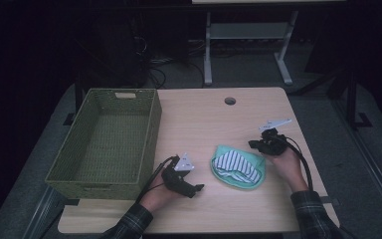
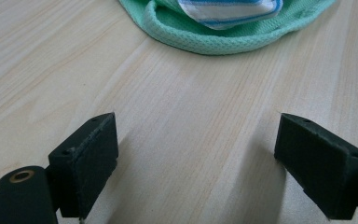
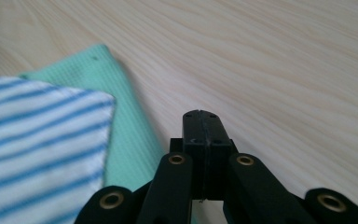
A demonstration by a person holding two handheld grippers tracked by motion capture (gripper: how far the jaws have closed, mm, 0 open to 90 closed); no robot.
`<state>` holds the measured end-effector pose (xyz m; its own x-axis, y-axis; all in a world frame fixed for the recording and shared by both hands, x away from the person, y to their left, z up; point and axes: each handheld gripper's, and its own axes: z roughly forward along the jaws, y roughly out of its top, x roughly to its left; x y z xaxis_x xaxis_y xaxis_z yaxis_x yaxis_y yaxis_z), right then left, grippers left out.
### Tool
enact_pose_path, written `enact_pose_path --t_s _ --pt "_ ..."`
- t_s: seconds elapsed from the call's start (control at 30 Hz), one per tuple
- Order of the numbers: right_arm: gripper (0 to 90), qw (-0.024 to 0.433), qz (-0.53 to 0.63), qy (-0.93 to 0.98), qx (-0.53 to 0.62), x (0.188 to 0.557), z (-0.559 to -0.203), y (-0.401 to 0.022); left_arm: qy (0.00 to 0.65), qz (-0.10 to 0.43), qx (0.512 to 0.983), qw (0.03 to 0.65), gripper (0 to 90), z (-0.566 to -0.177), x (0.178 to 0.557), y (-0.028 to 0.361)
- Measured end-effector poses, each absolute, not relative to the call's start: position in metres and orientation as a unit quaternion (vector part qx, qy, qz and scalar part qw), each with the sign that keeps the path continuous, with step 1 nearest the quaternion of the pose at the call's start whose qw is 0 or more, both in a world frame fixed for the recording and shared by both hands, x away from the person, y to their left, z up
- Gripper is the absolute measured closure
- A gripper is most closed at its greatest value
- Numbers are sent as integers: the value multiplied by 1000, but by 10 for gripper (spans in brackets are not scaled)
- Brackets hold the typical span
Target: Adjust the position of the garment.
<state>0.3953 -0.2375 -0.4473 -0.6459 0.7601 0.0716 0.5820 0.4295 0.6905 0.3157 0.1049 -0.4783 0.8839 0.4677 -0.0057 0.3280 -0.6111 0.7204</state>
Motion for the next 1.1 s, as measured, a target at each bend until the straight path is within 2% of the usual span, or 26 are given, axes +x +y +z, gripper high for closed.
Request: enact_pose_path --t_s 0.43,1.1 --pt "900 112 343 837 411 374 -466 -266 222 92 894 379 126 -478 316 105" --pt "900 85 366 849 372 317 -462 -266 222 92 894 379 126 -478 316 105"
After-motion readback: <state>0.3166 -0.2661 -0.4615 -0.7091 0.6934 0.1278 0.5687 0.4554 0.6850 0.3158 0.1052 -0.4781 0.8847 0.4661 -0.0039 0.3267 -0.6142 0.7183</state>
